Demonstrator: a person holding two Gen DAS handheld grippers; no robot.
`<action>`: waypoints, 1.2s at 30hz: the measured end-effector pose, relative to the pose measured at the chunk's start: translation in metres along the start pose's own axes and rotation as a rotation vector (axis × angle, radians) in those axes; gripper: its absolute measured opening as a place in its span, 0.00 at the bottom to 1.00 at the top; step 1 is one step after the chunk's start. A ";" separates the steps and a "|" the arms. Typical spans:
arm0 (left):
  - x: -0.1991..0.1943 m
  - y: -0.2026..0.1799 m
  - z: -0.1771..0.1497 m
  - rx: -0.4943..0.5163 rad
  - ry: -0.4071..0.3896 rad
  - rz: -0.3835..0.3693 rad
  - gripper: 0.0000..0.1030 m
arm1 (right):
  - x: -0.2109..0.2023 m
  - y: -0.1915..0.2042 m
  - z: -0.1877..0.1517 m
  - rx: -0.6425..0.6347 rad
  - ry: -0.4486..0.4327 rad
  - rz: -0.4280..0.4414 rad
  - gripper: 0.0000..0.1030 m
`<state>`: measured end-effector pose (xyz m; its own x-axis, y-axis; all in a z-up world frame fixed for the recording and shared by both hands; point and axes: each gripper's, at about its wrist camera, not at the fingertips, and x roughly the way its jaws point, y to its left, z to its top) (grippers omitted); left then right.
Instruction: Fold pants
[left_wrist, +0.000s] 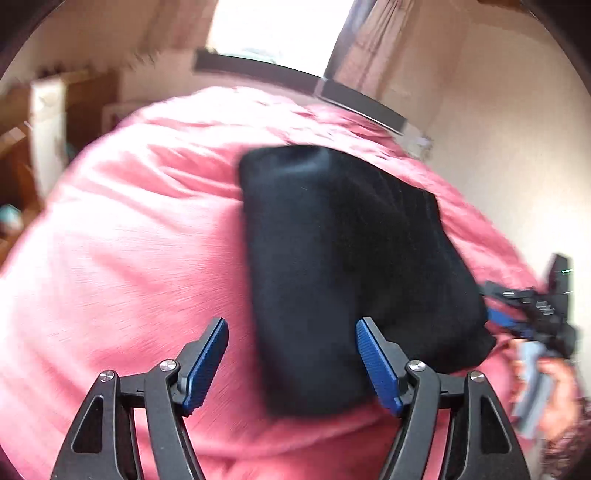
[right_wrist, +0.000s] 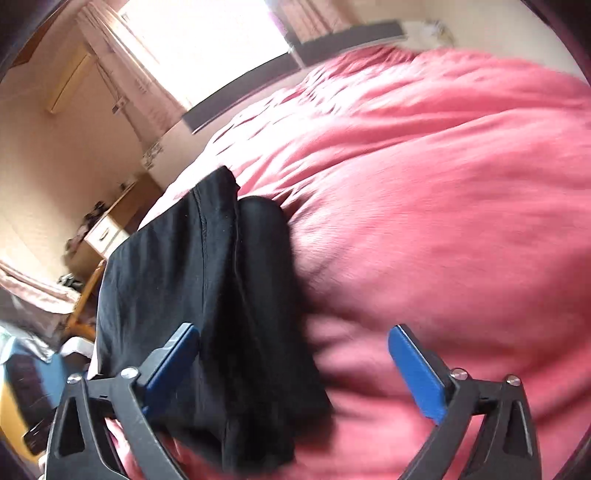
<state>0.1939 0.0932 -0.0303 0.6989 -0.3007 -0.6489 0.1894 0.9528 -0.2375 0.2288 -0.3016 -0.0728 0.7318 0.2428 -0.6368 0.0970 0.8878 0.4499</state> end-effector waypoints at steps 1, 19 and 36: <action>-0.017 -0.006 -0.012 0.026 -0.029 0.081 0.71 | -0.007 0.003 -0.003 -0.007 -0.005 -0.013 1.00; -0.156 -0.080 -0.086 -0.048 -0.123 0.170 0.71 | -0.154 0.101 -0.132 -0.273 -0.064 -0.125 1.00; -0.200 -0.114 -0.096 -0.026 -0.182 0.259 0.73 | -0.210 0.122 -0.161 -0.300 -0.144 -0.185 1.00</action>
<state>-0.0340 0.0407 0.0574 0.8341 -0.0334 -0.5507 -0.0271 0.9945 -0.1013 -0.0218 -0.1814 0.0151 0.8097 0.0296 -0.5860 0.0497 0.9917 0.1186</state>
